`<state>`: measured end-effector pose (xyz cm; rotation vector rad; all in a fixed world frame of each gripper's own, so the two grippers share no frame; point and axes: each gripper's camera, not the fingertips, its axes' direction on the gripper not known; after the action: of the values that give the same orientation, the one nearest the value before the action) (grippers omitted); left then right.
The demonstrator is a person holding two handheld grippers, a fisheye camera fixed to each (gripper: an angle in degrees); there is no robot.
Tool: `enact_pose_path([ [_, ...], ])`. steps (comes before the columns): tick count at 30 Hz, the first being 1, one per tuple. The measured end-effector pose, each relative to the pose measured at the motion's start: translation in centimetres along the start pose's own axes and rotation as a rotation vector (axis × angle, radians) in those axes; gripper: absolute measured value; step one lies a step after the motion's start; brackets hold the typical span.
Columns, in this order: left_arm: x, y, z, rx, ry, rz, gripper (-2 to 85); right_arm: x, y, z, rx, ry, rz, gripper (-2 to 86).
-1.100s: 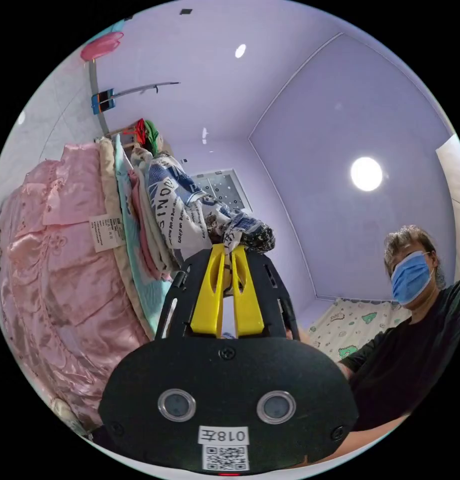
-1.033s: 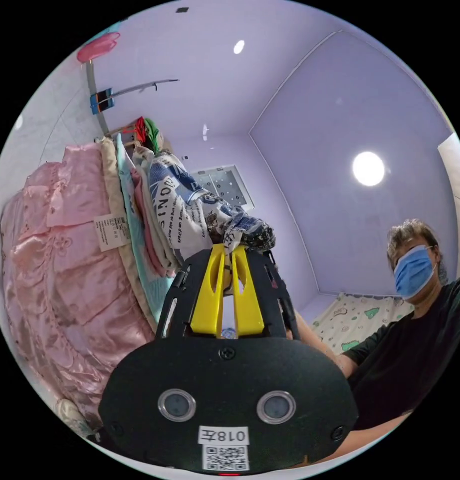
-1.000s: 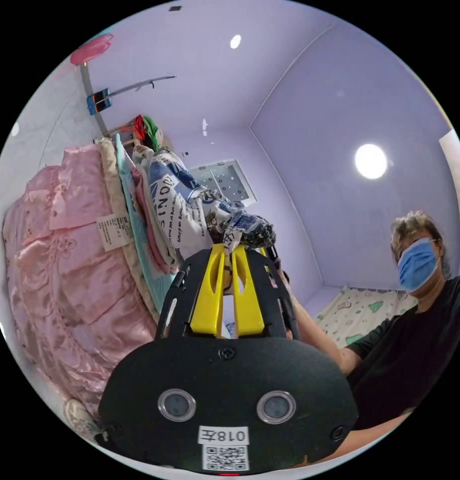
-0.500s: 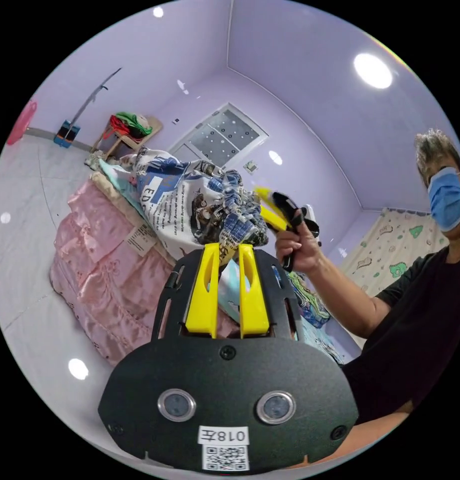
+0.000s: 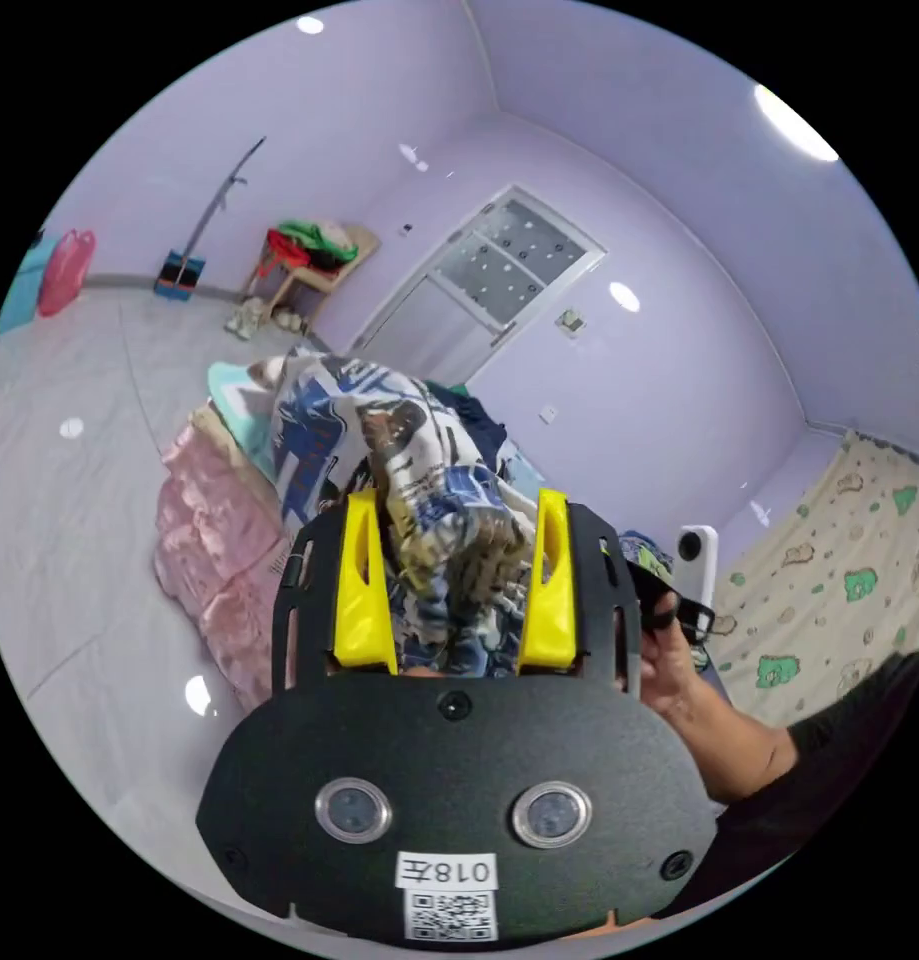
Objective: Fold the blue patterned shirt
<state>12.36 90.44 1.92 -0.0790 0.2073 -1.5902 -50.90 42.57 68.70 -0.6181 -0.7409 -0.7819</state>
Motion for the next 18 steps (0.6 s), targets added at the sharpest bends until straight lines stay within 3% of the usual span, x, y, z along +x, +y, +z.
enact_pose_path([
  [3,0.0,1.1,-1.9,0.114,0.019,-0.090,2.0,0.1,1.7,-3.5,0.058,-0.059,0.054,1.0],
  [5,0.1,1.6,-4.2,0.197,0.088,-0.137,0.2,1.2,2.8,-6.9,0.159,-0.156,0.141,1.0],
  [10,5.1,-0.6,-11.0,0.404,0.316,-0.087,-0.7,3.3,6.8,-19.8,0.624,-0.562,0.312,0.8],
  [15,23.3,-5.9,-15.6,0.413,0.438,0.300,-0.8,-4.0,9.3,-34.7,0.805,-0.566,0.052,0.8],
  [18,33.2,-6.6,-16.7,0.462,0.428,0.453,-0.8,-9.2,12.7,-44.7,0.898,-0.392,-0.058,0.8],
])
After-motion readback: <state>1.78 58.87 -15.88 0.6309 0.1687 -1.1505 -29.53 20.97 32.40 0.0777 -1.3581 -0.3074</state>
